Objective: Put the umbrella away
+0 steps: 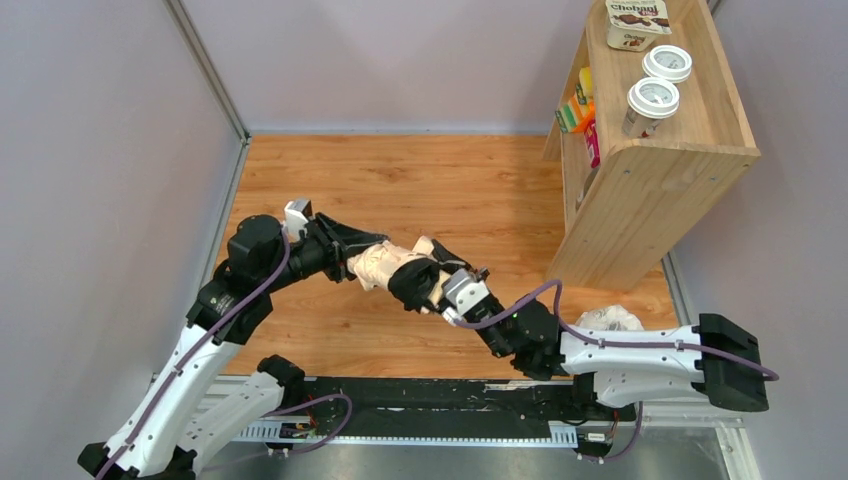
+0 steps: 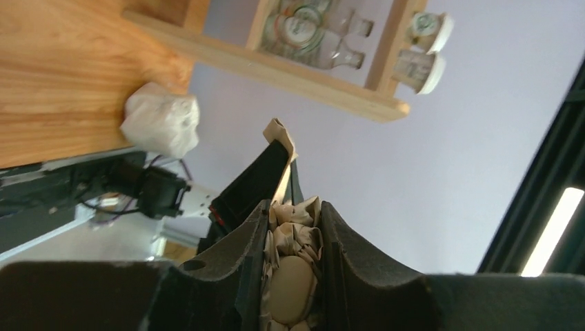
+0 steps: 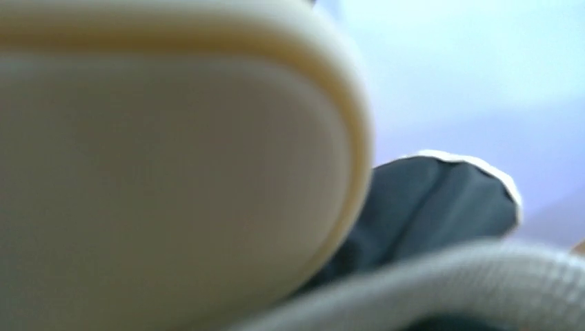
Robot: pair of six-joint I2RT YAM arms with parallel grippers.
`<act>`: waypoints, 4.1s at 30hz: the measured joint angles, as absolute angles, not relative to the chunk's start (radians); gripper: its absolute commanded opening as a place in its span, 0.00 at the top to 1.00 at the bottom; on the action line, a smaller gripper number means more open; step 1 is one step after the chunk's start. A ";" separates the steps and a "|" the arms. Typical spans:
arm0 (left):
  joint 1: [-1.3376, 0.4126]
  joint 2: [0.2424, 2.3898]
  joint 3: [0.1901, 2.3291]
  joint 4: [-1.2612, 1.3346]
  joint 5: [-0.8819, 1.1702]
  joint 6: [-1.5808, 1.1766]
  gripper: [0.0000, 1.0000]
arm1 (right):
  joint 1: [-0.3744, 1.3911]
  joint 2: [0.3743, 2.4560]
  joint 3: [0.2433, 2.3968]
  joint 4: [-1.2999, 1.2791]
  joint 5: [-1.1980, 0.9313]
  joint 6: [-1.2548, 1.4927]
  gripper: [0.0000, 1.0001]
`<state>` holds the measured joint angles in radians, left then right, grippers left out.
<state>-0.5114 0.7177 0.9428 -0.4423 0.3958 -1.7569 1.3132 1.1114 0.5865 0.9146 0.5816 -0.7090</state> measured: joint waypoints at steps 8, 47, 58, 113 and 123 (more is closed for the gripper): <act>-0.487 0.881 1.006 -0.650 0.534 -1.446 1.00 | 1.546 1.064 0.644 0.656 0.701 -0.838 1.00; -0.484 0.966 1.127 -0.794 0.444 -0.960 1.00 | 1.719 1.134 0.768 0.435 0.725 -1.139 1.00; -0.485 0.992 1.171 -0.893 0.415 -0.917 1.00 | 1.758 1.138 0.760 0.356 0.759 -1.433 1.00; -0.906 1.221 1.474 -1.224 -0.146 -0.768 1.00 | 1.814 1.338 0.886 0.322 0.817 -1.725 1.00; -1.013 1.307 1.534 -1.280 -0.199 -0.752 1.00 | 1.824 1.352 0.952 0.169 0.794 -1.648 1.00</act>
